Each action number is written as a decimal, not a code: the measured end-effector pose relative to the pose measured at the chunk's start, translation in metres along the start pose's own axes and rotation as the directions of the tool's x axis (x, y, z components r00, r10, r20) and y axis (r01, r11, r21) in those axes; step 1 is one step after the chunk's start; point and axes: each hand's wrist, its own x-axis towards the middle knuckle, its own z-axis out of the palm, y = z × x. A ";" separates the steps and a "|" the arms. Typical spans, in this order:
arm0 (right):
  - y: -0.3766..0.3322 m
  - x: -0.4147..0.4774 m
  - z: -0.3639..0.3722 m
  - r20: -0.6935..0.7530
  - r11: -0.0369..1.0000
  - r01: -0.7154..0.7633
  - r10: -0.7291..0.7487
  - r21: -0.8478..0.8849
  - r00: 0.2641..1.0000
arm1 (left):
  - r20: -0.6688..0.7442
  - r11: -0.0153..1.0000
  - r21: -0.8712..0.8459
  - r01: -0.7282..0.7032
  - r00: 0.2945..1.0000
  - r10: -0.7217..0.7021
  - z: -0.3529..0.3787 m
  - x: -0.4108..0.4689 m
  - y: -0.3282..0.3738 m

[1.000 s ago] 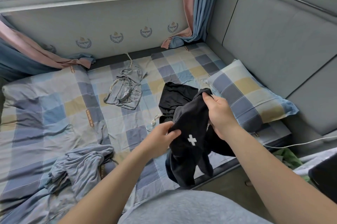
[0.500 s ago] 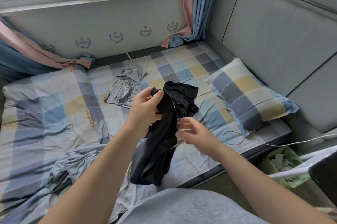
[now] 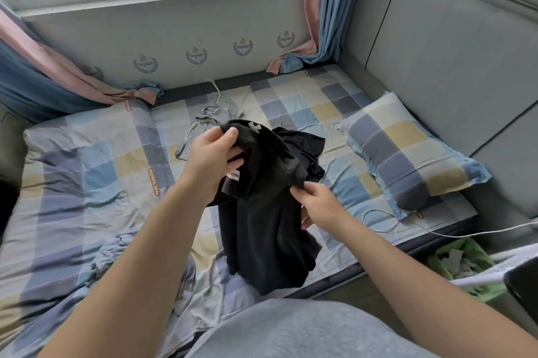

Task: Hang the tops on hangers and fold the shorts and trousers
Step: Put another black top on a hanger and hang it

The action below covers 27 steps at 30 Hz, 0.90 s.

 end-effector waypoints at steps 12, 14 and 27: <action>-0.041 -0.019 -0.022 -0.216 0.823 0.085 0.047 0.561 0.975 | 0.260 0.793 0.595 0.129 0.903 -0.342 0.021 -0.033 -0.065; -0.044 -0.022 -0.022 -0.240 0.783 0.122 0.036 0.610 0.970 | 0.291 0.765 0.640 0.078 0.896 -0.335 0.030 -0.035 -0.075; -0.022 -0.043 -0.040 -0.211 0.662 0.052 0.163 0.748 0.964 | -0.029 0.885 0.349 -0.307 0.941 0.338 0.026 -0.015 -0.052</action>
